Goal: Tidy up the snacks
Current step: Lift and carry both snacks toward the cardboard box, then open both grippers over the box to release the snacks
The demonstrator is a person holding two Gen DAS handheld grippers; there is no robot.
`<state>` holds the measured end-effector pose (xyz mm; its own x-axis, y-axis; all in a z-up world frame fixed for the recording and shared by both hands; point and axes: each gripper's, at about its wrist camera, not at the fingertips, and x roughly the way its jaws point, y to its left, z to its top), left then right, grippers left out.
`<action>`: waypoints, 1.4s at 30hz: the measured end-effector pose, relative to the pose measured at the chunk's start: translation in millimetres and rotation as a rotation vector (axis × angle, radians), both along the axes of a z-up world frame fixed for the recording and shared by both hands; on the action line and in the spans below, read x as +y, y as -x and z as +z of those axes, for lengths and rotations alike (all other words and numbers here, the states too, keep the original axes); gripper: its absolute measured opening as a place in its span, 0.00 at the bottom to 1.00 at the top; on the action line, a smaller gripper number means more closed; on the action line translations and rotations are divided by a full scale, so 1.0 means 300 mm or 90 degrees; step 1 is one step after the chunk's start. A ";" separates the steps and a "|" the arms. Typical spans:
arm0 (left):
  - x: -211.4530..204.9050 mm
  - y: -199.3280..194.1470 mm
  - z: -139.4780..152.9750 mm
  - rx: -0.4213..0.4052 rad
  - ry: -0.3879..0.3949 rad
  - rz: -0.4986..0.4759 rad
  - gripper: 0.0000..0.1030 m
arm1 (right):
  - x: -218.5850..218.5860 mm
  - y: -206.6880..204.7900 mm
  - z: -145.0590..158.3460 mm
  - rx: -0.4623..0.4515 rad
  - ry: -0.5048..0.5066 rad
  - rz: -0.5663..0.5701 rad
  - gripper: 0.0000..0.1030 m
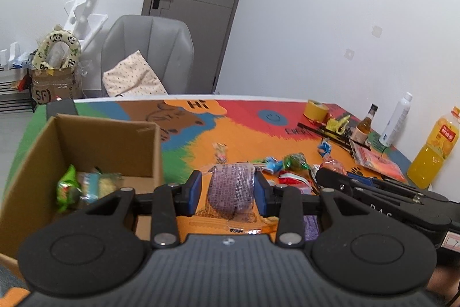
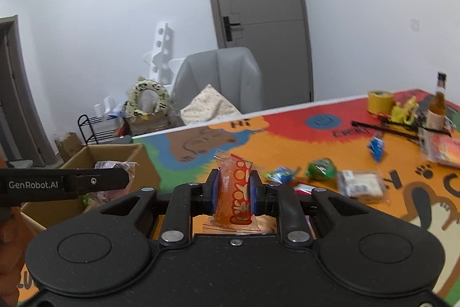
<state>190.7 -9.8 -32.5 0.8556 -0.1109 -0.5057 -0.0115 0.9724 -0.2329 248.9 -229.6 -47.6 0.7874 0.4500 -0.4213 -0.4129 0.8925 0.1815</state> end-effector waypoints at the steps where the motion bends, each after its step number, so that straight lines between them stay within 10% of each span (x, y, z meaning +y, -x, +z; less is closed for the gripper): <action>1: 0.018 0.003 0.006 -0.002 0.000 0.003 0.36 | 0.015 0.002 0.008 -0.002 -0.003 0.007 0.19; 30: 0.430 0.040 -0.013 0.031 0.014 0.130 0.40 | 0.447 0.000 0.073 -0.015 0.004 0.162 0.19; 38: 0.475 0.062 -0.001 0.017 0.037 0.138 0.60 | 0.525 -0.016 0.085 -0.027 0.006 0.162 0.19; 42: 0.483 0.061 -0.005 0.021 0.043 0.145 0.70 | 0.529 -0.021 0.100 -0.044 0.003 0.155 0.38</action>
